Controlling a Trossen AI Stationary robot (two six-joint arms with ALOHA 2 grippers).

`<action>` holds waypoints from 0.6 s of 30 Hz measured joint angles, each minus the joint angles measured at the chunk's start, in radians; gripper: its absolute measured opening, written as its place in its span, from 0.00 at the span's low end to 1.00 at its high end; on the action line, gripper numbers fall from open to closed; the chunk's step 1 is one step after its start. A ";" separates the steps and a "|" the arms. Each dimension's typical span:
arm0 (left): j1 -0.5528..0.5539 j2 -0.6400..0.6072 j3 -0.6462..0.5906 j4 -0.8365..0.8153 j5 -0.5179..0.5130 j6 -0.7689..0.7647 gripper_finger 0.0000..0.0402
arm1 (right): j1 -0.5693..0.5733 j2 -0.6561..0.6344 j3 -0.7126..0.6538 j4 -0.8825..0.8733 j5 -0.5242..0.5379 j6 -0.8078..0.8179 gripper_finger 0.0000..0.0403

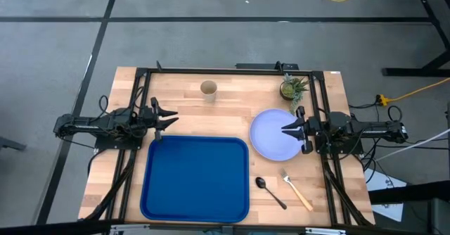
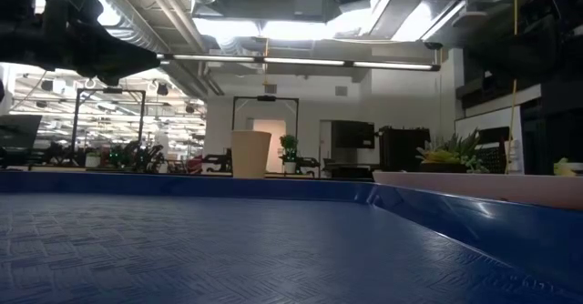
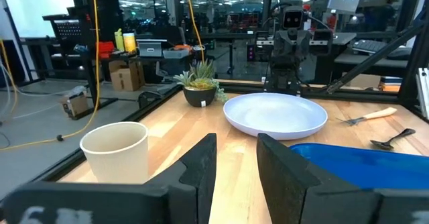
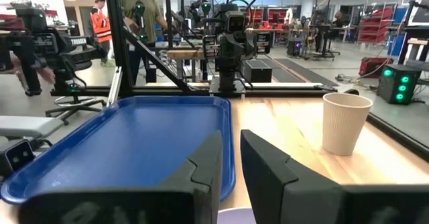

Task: Pick and place plate/cup/fork/spoon on tray
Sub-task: Put the white cup on the blue serving tray

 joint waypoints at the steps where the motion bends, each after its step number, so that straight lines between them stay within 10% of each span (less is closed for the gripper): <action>1: 0.000 0.000 0.000 0.007 -0.006 0.010 0.25 | 0.000 0.000 0.000 0.002 0.000 0.003 0.15; 18: 0.000 0.001 0.000 0.125 -0.133 -0.170 0.25 | 0.001 0.000 0.000 0.158 -0.002 0.004 0.15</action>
